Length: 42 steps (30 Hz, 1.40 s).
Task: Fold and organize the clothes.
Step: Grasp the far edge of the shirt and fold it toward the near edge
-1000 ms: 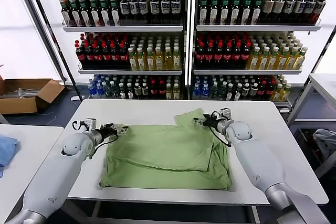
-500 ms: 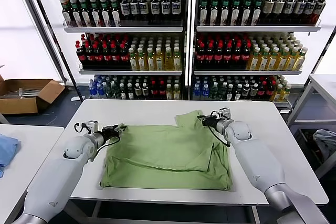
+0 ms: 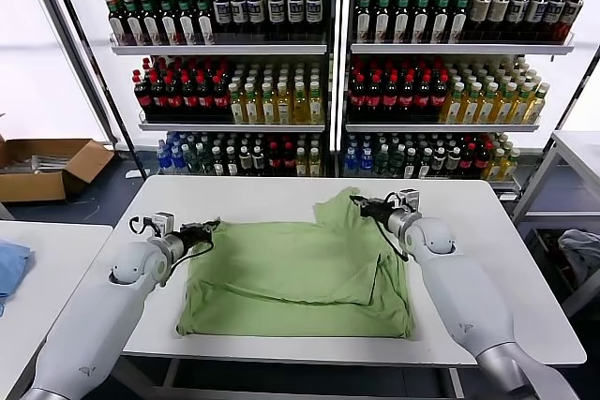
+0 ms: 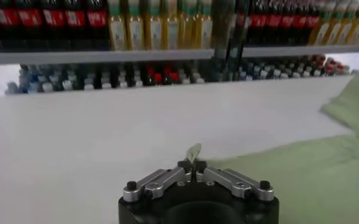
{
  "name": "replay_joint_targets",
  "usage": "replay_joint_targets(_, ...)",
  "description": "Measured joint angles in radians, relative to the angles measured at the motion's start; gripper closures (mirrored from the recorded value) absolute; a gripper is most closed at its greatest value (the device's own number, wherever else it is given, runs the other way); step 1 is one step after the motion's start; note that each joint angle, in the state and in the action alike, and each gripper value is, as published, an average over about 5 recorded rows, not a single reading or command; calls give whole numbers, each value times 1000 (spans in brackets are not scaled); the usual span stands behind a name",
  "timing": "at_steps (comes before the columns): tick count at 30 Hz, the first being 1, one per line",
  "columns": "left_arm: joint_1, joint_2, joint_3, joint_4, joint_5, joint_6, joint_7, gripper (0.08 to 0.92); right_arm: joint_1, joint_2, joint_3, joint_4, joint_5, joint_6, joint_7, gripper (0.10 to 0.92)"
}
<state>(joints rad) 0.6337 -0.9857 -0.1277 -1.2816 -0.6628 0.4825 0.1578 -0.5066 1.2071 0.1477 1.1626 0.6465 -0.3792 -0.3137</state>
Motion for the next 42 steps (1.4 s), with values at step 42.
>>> replay_joint_targets(42, 668, 79, -365, -559, 125, -37, -10, 907, -889, -101, 387, 664, 92, 118, -27, 845)
